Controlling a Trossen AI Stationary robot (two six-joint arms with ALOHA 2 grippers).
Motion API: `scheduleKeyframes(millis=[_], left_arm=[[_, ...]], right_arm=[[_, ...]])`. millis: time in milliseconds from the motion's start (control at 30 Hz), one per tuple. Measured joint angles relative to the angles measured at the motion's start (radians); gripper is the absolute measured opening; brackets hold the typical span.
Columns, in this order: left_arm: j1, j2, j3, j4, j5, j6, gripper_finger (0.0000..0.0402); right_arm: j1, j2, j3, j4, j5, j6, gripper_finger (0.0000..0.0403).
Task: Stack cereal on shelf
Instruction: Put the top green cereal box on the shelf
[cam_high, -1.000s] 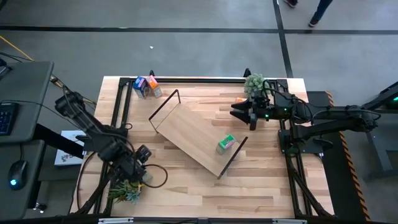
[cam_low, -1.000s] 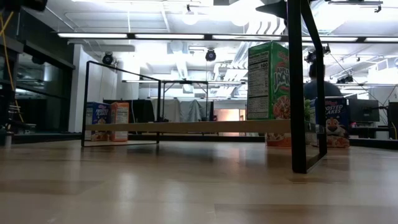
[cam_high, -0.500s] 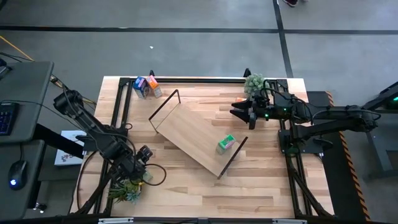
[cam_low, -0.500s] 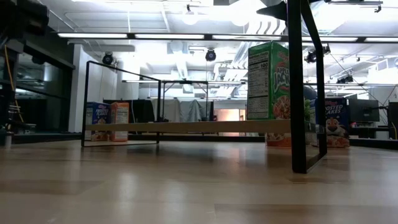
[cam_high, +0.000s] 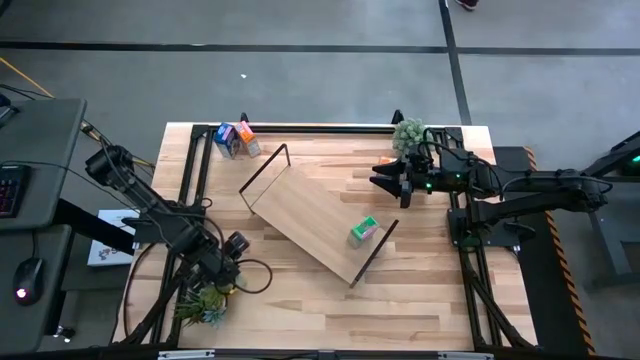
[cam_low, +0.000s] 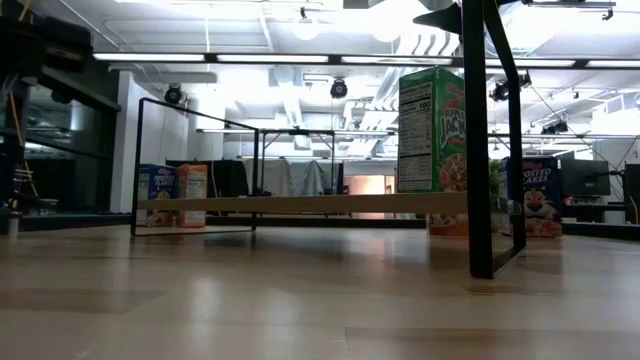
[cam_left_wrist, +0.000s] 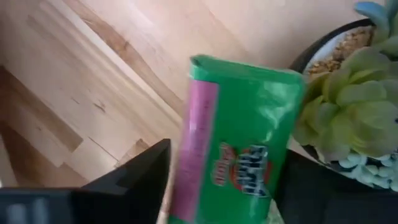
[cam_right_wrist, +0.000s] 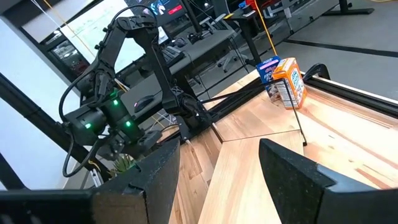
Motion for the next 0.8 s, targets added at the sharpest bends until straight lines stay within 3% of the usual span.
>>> scheduleKeyframes(millis=[233, 433, 533, 633, 800], left_arm=[[0.04, 0.0, 0.057, -0.017, -0.005, 0.002, 0.0116], [0.108, 0.0, 0.214, -0.105, -0.03, 0.003, 0.0096], [0.151, 0.0, 0.307, -0.151, -0.084, 0.013, 0.0105], [0.198, 0.0, 0.381, -0.159, -0.145, 0.027, 0.0108], [0.289, -0.001, 0.446, -0.138, -0.205, 0.003, 0.01]], right_arm=[[0.0, 0.0, 0.0, 0.004, 0.0, 0.009, 0.0213], [0.001, 0.0, 0.018, -0.039, -0.043, 0.128, 0.0213], [0.018, 0.028, 0.137, -0.231, -0.091, 0.094, 0.0204], [0.052, 0.103, 0.318, -0.536, -0.103, 0.012, 0.0179], [0.118, 0.3, 0.592, -0.942, -0.168, -0.086, 0.0089]])
